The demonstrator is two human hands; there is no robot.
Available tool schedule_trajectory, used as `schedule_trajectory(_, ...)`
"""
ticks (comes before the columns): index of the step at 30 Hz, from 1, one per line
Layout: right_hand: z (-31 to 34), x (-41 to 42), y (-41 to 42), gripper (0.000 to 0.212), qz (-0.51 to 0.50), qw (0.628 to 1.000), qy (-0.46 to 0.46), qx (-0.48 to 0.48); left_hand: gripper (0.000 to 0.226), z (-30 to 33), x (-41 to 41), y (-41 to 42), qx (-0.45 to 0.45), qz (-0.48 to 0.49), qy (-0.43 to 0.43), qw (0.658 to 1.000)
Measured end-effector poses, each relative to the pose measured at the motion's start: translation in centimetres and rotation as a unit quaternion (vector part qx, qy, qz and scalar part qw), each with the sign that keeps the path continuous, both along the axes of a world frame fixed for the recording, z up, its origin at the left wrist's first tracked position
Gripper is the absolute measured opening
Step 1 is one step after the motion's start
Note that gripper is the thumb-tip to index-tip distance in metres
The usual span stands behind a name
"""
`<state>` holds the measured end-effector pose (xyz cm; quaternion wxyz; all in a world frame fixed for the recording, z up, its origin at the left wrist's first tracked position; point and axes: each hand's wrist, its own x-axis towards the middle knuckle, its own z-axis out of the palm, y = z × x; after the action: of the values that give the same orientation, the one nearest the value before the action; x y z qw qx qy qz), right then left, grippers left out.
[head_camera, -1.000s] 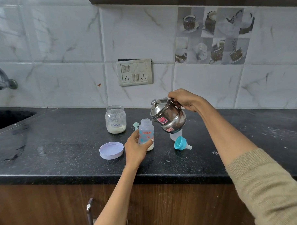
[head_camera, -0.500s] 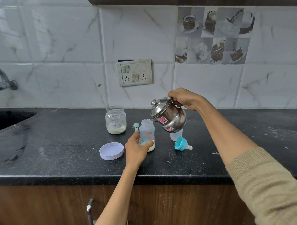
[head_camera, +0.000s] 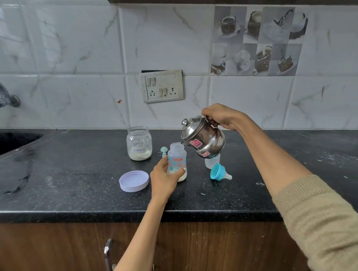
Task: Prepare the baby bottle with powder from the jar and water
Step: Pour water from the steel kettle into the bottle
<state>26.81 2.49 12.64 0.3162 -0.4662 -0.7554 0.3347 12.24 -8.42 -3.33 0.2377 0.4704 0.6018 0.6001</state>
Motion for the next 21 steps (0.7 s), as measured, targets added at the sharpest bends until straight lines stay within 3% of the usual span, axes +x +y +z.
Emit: schedule_trajectory(21,0.47,-0.08,0.01,0.034,0.003,1.0,-0.024,0.013,0.064,-0.11,-0.08,0.1,-0.007,-0.009,-0.004,1.0)
